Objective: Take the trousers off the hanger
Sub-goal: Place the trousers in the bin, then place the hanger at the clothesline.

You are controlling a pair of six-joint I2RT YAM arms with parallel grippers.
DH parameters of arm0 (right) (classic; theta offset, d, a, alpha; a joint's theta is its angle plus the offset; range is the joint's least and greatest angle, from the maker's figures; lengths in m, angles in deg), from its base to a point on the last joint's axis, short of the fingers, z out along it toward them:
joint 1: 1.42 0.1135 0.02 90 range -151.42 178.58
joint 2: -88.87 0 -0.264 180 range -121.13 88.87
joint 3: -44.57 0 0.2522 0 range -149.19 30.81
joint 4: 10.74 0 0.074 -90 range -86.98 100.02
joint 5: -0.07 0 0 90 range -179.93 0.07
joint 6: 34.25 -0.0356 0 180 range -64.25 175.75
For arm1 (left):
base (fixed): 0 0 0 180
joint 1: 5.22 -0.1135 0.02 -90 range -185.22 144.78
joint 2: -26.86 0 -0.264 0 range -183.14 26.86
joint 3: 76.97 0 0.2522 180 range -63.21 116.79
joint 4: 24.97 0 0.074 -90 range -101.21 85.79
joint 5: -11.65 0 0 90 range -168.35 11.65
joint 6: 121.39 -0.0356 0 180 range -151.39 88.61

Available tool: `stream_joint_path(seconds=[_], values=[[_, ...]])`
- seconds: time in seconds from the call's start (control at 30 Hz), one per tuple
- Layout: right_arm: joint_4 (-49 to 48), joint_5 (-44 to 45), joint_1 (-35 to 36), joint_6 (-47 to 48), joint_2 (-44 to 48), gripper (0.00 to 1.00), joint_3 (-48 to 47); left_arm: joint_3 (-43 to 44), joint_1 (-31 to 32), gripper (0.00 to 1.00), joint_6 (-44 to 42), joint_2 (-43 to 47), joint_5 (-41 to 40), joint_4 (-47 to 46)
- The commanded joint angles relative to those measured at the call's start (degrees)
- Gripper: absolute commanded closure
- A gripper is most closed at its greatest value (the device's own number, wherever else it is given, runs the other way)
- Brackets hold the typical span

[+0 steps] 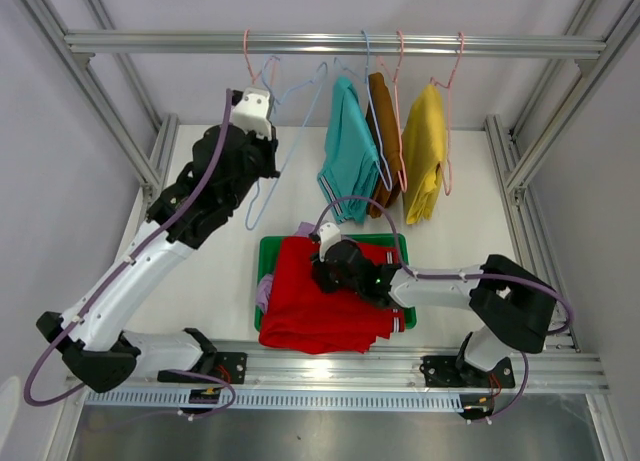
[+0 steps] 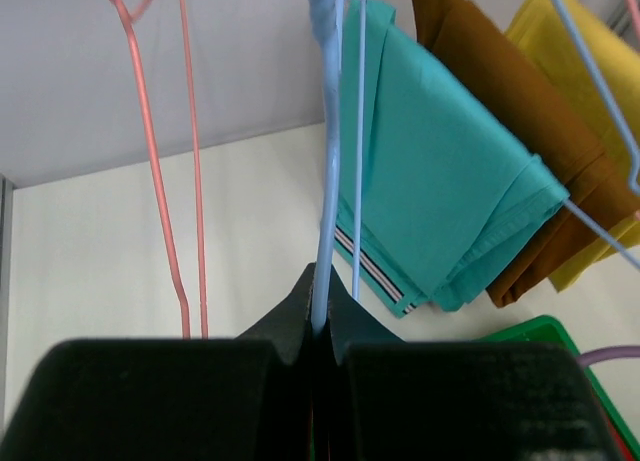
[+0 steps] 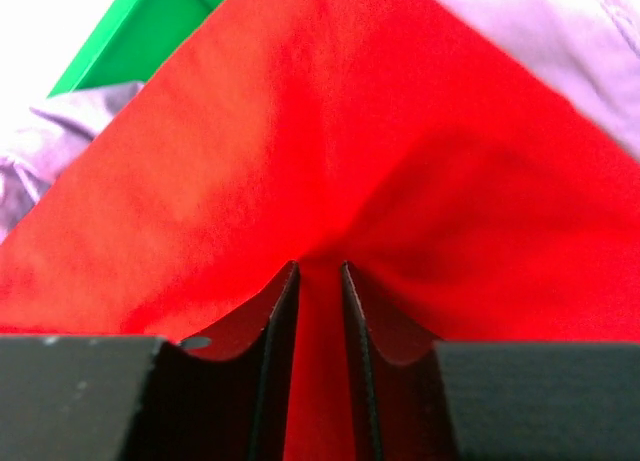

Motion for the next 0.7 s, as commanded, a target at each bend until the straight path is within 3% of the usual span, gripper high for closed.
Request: stream_joint_path(seconds=[0.0, 0.27, 0.47, 0.67], values=[[2.4, -2.1, -0.7, -0.1, 3.4, 0.71, 1.2, 7.4, 0.0, 1.00, 0.2, -2.8, -0.8, 0.9], [2.2, -4.6, -0.6, 0.5, 9.1, 0.65, 4.2, 20.7, -0.3, 0.99, -3.7, -11.9, -5.7, 3.3], [1.3, -6.8, -0.6, 0.6, 9.1, 0.62, 5.9, 35.7, -2.3, 0.99, -3.0, -21.8, -6.4, 11.4], [1.0, -7.1, -0.7, 0.6, 10.5, 0.60, 6.9, 44.9, -4.1, 1.00, -1.4, -29.0, -6.3, 16.8]])
